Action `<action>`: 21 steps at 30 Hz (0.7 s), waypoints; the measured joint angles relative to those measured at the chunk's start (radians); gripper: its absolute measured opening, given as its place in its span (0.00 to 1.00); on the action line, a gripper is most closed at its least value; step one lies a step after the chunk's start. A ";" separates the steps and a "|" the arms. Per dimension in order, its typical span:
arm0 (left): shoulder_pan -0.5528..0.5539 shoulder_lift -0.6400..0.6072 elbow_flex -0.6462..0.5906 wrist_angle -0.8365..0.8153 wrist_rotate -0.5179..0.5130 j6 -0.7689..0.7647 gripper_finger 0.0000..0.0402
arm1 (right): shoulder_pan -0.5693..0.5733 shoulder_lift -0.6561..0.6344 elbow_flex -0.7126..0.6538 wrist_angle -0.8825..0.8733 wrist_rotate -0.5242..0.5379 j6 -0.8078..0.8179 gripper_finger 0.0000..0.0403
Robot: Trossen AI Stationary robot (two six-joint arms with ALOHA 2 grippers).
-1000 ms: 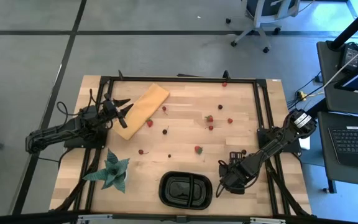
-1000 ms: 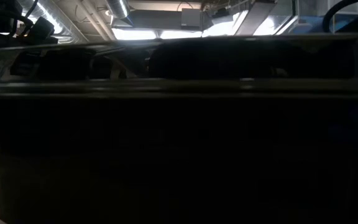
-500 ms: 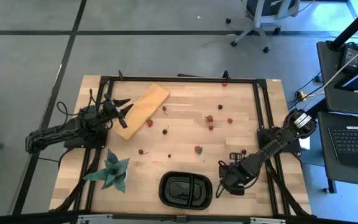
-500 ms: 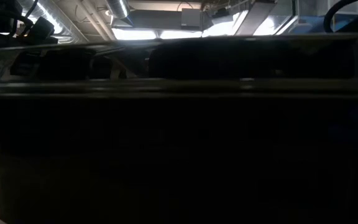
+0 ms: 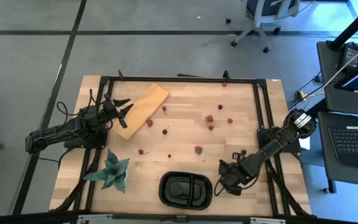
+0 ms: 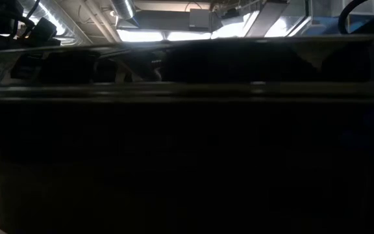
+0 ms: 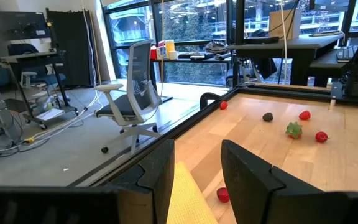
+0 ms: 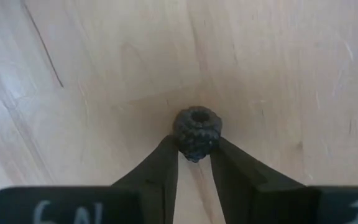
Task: Pick and placing Produce into tupperware
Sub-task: Put the bottom blackberry into the black container
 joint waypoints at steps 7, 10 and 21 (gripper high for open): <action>0.000 0.000 0.000 0.000 0.000 0.000 0.31 | 0.000 0.001 0.000 0.003 0.019 -0.003 0.23; 0.000 0.000 0.000 0.000 0.000 0.000 0.31 | 0.000 0.001 0.000 0.008 0.021 -0.002 0.23; 0.000 0.000 0.000 0.000 0.000 0.001 0.31 | -0.002 0.001 -0.001 0.018 0.028 -0.003 0.23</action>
